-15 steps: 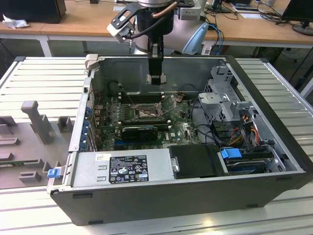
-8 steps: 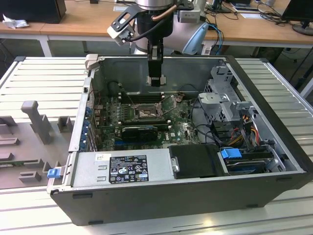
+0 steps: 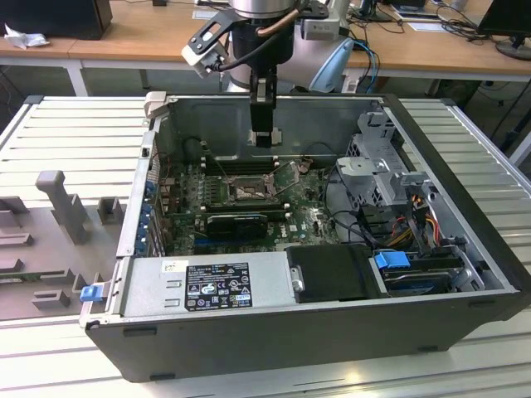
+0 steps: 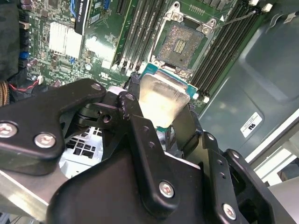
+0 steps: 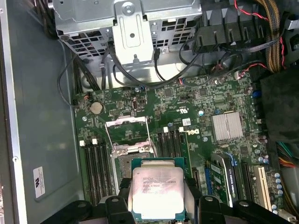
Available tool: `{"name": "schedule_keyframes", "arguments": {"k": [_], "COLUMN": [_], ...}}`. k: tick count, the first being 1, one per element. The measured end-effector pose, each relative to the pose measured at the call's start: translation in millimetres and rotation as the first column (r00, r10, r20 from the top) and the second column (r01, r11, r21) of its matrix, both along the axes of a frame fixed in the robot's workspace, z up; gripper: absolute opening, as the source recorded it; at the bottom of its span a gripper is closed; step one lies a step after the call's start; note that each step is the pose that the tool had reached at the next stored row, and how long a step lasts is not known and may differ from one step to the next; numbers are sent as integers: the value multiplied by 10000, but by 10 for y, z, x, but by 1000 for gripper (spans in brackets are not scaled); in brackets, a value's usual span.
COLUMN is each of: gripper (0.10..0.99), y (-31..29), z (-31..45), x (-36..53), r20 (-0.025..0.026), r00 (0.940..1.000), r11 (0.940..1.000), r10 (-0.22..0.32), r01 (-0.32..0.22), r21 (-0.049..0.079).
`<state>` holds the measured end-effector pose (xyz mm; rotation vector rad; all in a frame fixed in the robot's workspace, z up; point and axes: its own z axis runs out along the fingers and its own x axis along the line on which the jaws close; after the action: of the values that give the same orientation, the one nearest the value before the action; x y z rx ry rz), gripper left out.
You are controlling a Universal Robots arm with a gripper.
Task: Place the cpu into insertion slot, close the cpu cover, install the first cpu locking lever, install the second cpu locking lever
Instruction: 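Place the cpu into insertion slot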
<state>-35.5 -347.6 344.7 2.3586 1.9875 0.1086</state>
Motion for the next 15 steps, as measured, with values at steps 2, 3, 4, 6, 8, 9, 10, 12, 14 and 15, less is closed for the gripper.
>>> {"name": "schedule_keyframes", "arguments": {"k": [2, 3, 4, 6, 8, 9, 10, 12, 14, 15], "gripper": [529, 529, 529, 529, 529, 529, 529, 529, 529, 529], "y": [0, 0, 0, 0, 0, 0, 0, 0, 0, 0], "z": [-1, -2, -3, -4, -6, -6, -7, -8, -11, -12], "x": [0, 0, 0, 0, 0, 0, 0, 0, 0, 0], "r20": [0, -1, 0, 0, 0, 0, 0, 0, 0, 0], "r00": [9998, 9996, 9995, 9991, 9987, 9985, 9981, 9974, 9962, 9956], "r11": [9998, 9996, 9995, 9991, 9987, 9985, 9981, 9974, 9962, 9956], "r10": [-186, -272, -320, -416, -507, -556, -614, -719, -874, -937], "r01": [186, 272, 320, 416, 507, 556, 614, 719, 874, 937], "r21": [0, 0, 0, 0, 0, 0, 0, 0, 0, 0]}}
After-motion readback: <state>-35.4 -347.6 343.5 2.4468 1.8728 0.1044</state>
